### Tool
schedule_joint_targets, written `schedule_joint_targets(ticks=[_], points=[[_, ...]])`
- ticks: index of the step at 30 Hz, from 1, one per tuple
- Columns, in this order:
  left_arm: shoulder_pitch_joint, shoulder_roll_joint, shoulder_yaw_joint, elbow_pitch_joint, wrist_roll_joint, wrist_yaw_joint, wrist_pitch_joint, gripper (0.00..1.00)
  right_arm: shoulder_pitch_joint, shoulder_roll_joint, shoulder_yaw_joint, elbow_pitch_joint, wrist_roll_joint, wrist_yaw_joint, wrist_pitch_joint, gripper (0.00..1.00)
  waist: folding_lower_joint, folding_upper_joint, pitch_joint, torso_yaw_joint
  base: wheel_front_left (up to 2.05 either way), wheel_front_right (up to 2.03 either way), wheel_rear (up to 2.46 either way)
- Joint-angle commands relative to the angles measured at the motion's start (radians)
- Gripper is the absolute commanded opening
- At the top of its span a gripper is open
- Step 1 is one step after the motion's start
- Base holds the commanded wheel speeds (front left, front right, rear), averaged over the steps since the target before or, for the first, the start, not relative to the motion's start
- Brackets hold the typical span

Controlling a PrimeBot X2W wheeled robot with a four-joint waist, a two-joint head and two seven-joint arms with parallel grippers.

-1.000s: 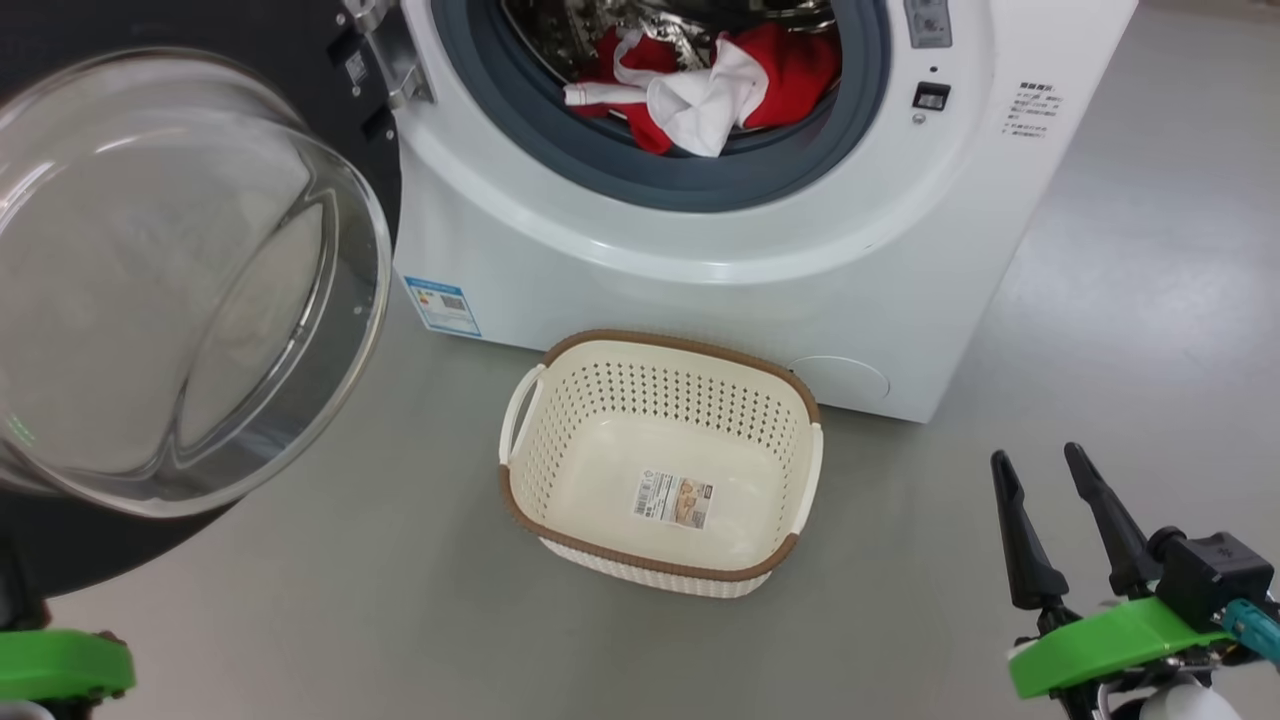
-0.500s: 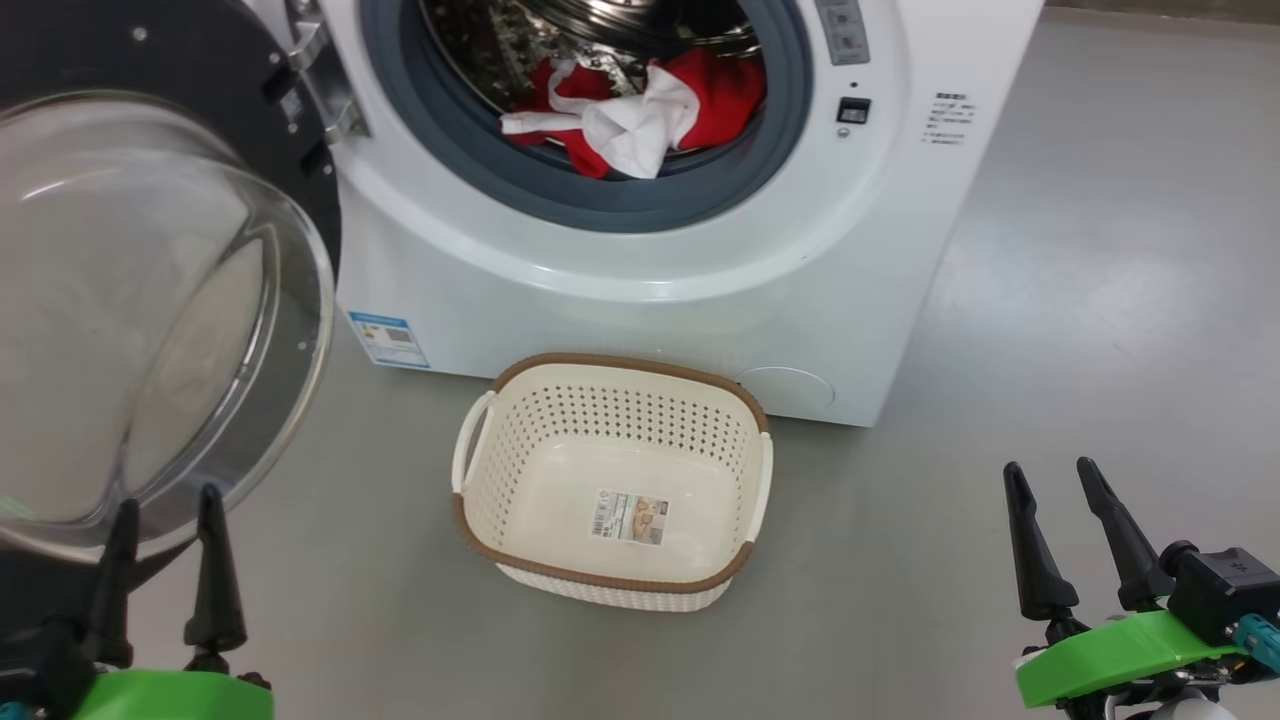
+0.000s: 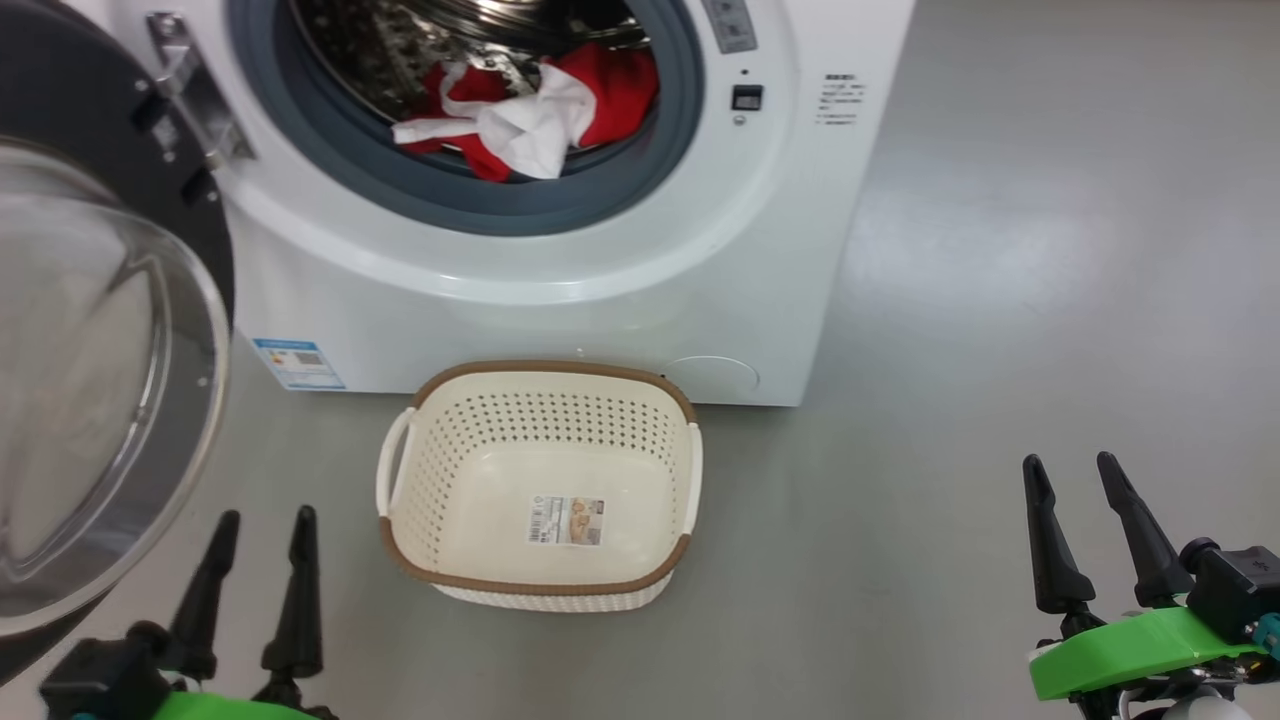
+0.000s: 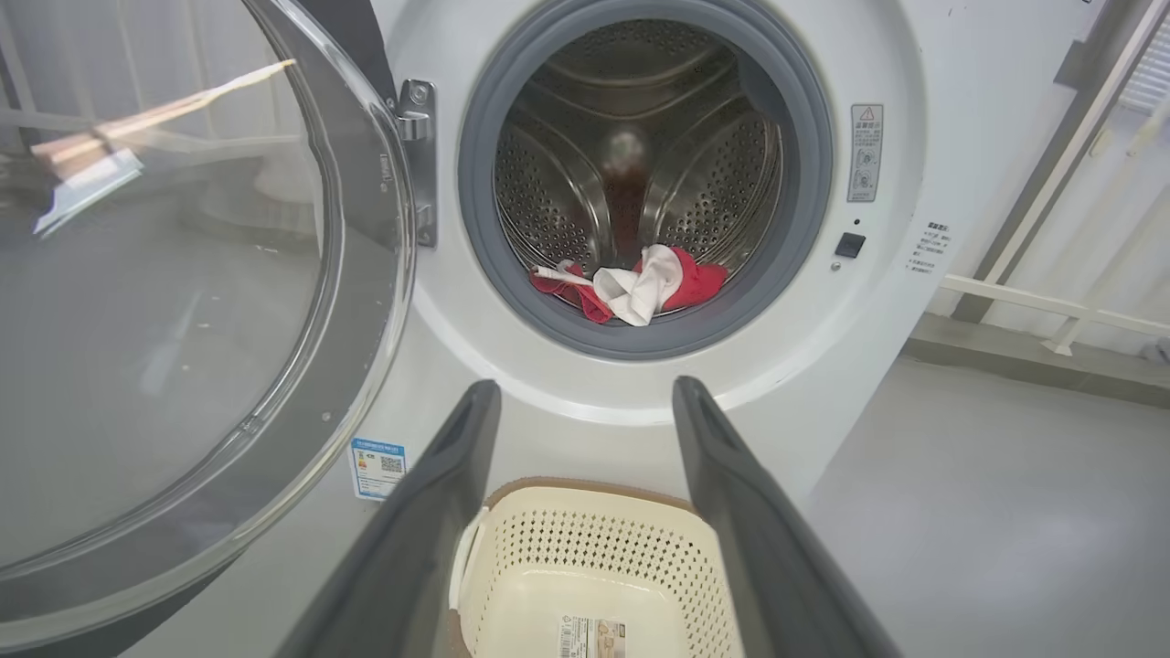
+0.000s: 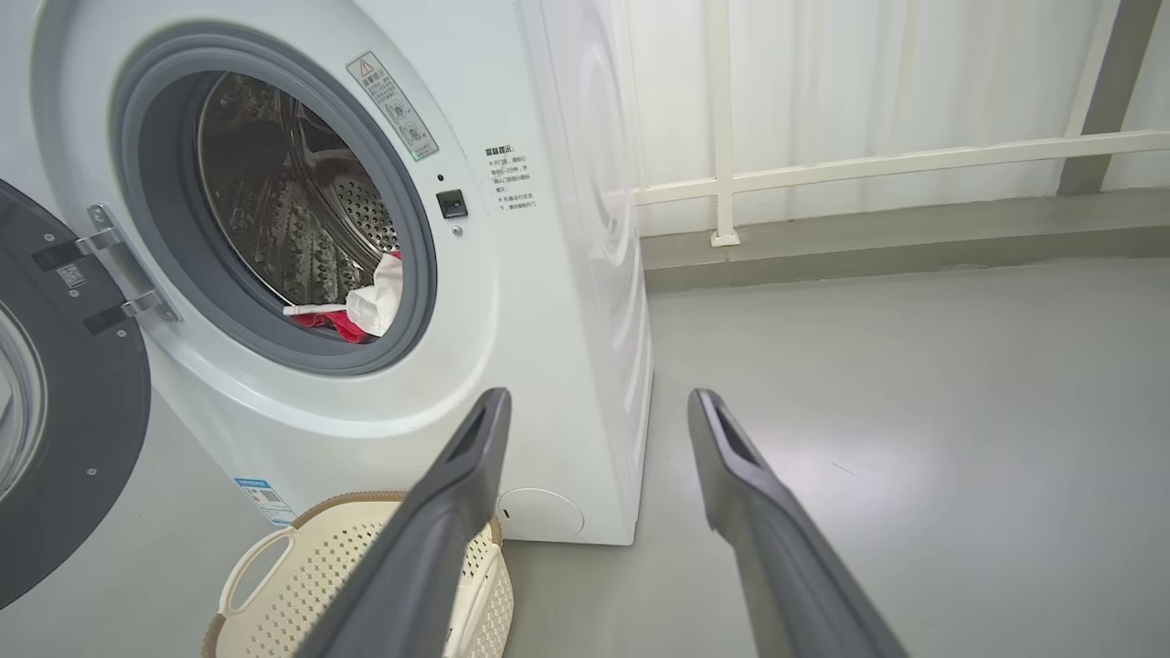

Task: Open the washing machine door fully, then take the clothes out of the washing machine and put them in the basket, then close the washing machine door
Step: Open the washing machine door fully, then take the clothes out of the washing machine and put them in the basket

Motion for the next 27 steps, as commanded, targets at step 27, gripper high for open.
schedule_joint_targets(ticks=[27], points=[[-0.005, 0.019, -0.066, -0.059, -0.006, -0.005, -0.004, 1.00, 0.002, 0.001, -0.019, -0.041, 0.004, 0.007, -0.006, 1.00, 0.0000, -0.0001, 0.027, -0.130, 0.00, 0.00, 0.00]])
